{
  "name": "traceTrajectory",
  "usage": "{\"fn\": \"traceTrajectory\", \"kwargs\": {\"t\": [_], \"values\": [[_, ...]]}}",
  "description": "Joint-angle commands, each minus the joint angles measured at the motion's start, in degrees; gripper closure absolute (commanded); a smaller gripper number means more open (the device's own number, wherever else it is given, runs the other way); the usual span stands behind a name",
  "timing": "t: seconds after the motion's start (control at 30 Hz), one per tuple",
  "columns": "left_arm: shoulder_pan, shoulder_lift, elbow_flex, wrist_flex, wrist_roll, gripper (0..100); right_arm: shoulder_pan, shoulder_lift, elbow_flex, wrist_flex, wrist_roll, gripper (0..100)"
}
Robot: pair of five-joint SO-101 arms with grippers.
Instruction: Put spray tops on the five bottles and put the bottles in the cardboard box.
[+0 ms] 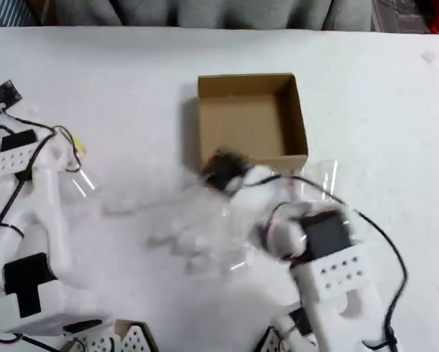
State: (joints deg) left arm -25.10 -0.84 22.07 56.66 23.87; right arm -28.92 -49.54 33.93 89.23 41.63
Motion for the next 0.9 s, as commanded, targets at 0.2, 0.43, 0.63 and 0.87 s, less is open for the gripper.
{"fn": "traceTrajectory", "kwargs": {"t": [0.2,0.43,0.63,0.87], "values": [[-2.4,-3.5,-0.3,-2.7,0.6,98,-22.6,11.8,2.6,-13.8,8.2,74.3],[-2.3,-3.5,0.4,-2.8,0.6,98,-22.0,31.3,-0.7,-26.0,10.0,74.0],[-2.3,-3.6,2.2,-6.7,0.6,98,-22.0,44.6,-9.8,-26.2,12.7,74.0],[-1.5,-3.6,2.2,-6.8,0.6,98,-22.4,52.5,-13.2,-28.8,12.7,74.2]]}}
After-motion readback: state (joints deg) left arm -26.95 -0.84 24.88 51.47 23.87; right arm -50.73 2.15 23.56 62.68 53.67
